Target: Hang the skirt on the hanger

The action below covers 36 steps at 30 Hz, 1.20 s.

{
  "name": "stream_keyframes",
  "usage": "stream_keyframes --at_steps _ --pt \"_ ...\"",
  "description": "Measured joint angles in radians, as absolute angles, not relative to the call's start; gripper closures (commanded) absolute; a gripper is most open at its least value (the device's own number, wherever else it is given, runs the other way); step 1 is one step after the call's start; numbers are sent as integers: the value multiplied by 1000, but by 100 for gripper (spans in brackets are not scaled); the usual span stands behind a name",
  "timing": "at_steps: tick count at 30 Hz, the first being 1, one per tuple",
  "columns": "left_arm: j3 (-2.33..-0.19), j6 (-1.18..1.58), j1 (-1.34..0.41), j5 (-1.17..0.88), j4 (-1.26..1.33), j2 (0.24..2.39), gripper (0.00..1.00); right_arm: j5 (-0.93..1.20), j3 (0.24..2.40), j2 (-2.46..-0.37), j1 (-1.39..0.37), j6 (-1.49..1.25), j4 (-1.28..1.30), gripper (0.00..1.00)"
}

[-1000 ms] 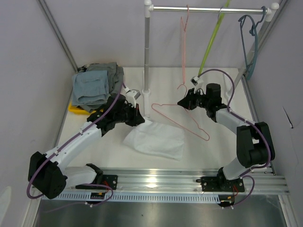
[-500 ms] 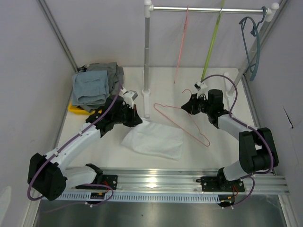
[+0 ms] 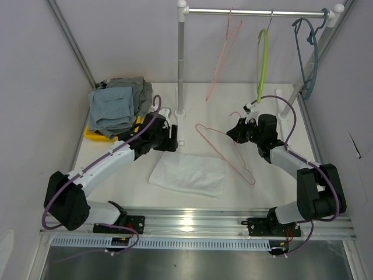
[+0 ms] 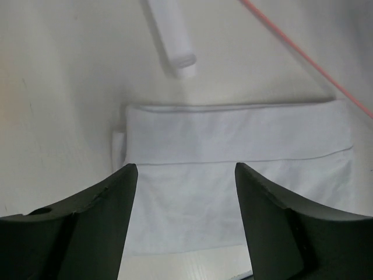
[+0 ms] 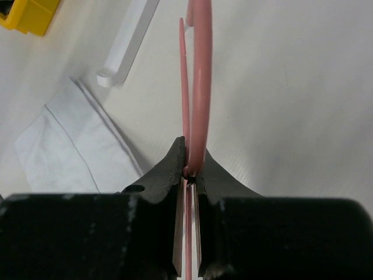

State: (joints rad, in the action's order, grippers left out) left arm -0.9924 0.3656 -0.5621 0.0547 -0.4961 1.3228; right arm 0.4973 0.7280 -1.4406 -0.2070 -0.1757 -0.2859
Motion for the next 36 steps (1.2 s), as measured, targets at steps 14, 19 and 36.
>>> stream_keyframes --at_steps 14,19,36 --pt "-1308 472 -1103 342 -398 1774 37 413 728 -1380 -150 -224 -228 100" --pt "-1436 490 -1153 442 -459 1947 34 413 728 -1344 -125 -244 -196 100" --pt "-1507 470 -1202 521 -465 2076 48 429 718 -1316 -84 -278 -192 100"
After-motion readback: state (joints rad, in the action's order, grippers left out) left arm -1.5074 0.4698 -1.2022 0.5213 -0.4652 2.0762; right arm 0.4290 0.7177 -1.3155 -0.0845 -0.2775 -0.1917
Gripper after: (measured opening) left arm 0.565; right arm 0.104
